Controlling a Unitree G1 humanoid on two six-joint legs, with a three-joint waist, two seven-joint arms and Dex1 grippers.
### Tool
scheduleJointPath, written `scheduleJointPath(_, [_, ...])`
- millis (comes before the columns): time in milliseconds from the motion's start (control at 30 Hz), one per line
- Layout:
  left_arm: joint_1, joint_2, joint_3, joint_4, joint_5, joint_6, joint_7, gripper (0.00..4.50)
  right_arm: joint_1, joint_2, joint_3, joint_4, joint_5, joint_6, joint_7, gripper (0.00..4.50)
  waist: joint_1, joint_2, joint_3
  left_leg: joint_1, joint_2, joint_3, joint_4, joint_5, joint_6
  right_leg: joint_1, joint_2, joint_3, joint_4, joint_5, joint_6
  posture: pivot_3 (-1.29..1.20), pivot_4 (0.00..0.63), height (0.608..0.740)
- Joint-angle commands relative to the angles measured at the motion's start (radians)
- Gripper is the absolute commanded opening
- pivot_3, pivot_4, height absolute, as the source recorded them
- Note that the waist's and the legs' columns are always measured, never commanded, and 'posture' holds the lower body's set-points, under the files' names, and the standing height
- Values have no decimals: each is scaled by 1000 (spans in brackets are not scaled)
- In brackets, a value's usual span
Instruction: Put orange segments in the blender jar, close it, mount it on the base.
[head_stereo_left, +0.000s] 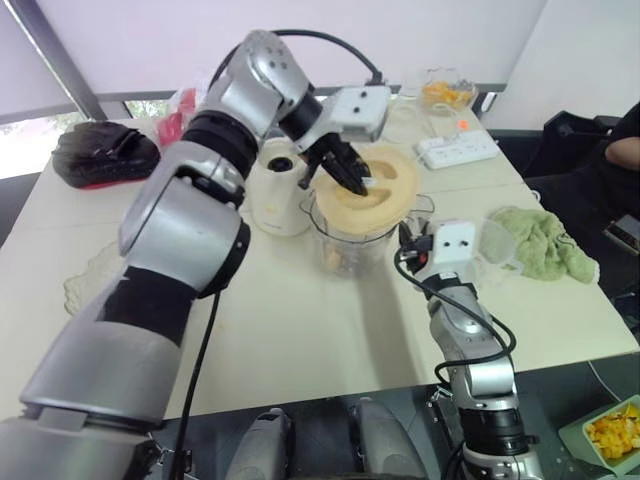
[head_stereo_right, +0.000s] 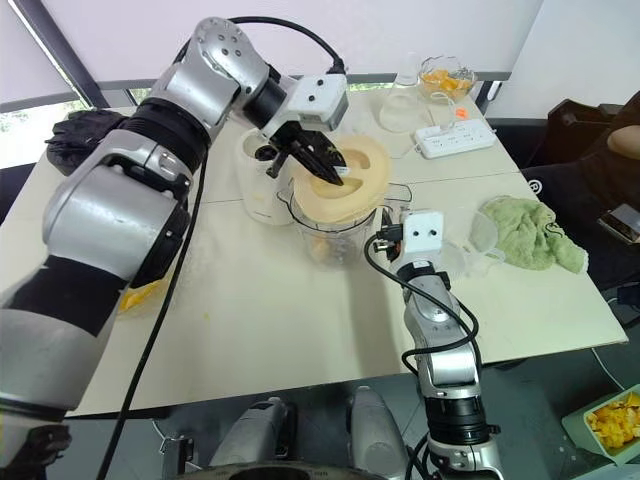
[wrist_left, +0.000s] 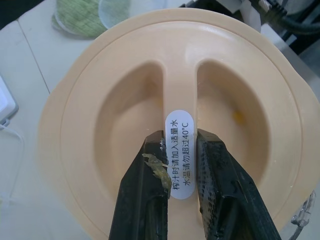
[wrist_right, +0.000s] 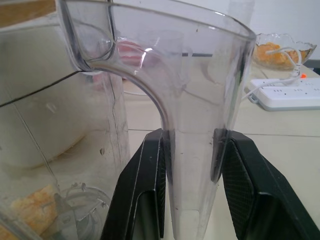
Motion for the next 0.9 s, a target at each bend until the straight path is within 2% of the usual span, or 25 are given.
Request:
scheduleJointPath(33, [-12, -2, -33, 8, 27, -32, -3, 215, 11, 12, 16, -92, 11, -3, 14, 1433, 0, 0, 0, 0, 0, 0, 0, 0, 0, 0, 0, 0, 0, 0, 0, 0, 150, 740])
scheduleJointPath(900, [13, 20, -168, 36, 86, -97, -3, 215, 38, 32, 53, -141, 32, -1, 54, 1433, 0, 1, -2, 2, 0, 0, 1, 0, 0, 2, 0, 0, 3, 0, 0, 0, 150, 740])
